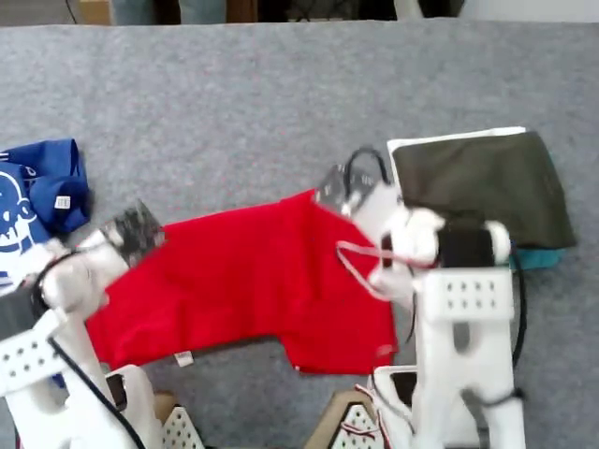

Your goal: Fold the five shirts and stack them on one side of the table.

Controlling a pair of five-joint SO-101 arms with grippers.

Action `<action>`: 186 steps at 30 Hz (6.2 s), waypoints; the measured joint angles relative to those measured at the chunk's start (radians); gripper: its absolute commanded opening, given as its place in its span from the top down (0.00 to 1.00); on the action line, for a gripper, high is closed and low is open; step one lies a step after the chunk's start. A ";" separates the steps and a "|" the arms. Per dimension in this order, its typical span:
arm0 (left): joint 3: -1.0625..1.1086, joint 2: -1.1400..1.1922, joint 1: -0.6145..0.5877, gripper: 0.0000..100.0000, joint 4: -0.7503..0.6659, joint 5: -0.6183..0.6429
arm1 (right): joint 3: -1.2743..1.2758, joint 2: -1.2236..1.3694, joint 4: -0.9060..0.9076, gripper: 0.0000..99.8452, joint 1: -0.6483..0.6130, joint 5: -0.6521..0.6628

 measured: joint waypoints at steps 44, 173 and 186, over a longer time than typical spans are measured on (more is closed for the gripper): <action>0.100 0.566 -0.012 0.97 -0.824 0.856 | -1.617 1.636 0.123 0.98 -0.031 -0.319; -0.120 1.002 0.011 0.82 -0.953 1.146 | 0.488 0.419 -0.643 0.76 -0.468 0.255; -0.120 1.002 0.011 0.82 -0.953 1.146 | 0.416 0.563 -0.704 0.88 -0.437 0.255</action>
